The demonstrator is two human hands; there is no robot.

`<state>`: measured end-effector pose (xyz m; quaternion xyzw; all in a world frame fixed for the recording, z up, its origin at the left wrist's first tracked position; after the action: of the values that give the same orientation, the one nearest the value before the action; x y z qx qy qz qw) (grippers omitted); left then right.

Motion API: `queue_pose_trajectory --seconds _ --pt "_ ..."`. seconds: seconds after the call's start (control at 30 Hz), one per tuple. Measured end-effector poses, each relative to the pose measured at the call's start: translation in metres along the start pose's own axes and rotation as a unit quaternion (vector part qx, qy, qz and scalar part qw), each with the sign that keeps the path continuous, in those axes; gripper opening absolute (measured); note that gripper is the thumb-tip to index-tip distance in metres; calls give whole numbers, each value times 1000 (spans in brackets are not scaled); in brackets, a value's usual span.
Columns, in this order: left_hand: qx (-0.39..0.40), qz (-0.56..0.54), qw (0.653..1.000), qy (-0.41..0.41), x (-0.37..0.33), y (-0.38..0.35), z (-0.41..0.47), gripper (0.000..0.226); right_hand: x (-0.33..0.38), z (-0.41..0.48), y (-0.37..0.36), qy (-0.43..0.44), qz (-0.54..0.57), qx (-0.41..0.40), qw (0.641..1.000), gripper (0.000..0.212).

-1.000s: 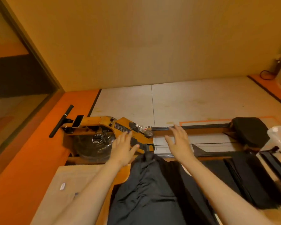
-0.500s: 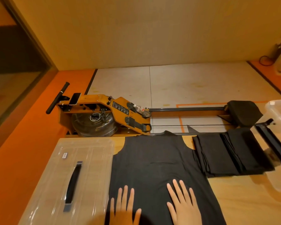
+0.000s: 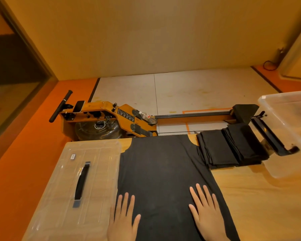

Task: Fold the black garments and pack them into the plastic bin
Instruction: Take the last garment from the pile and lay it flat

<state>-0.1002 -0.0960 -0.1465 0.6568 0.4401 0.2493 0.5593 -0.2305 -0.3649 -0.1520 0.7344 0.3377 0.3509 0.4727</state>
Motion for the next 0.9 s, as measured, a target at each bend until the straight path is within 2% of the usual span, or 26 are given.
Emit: queue_pose_trajectory --seconds 0.23,0.33,0.47,0.53,0.6,0.73,0.8,0.87,0.9 --pt "-7 -68 997 47 -11 10 -30 65 -29 -28 14 -110 43 -55 991 56" --pt "-15 -130 986 105 -16 6 -63 56 -43 -52 13 -169 85 -84 978 54" --pt "-3 -148 974 175 -10 2 -89 49 -50 -76 -3 -150 44 -83 984 48" --pt "-17 -190 961 202 -8 3 -94 45 -49 -82 -4 -144 39 -91 985 39" --pt "-54 -242 938 244 -5 4 -96 40 -47 -86 1 -166 47 -88 981 29" --pt "-59 -330 898 284 -3 2 -100 28 -47 -93 7 -240 136 -56 960 24" --pt "-48 -438 840 317 -3 -2 -101 33 -50 -95 7 -233 194 -59 951 19" --pt "-16 -536 780 323 -4 -6 -104 43 -54 -98 7 -213 262 -67 939 26" --pt "2 -564 763 317 -4 -9 -105 50 -55 -100 8 -206 293 -69 931 29"
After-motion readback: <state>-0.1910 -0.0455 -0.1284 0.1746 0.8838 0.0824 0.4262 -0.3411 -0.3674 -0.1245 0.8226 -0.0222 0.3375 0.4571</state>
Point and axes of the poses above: each hand's wrist, its own z-axis towards the middle knuckle, its own y-axis out of the back of the hand, x = y × z, the point moved 1 cm from there along z, towards the middle knuckle, and after that the axes turned 11 degrees about x, right-handed, at the moved point
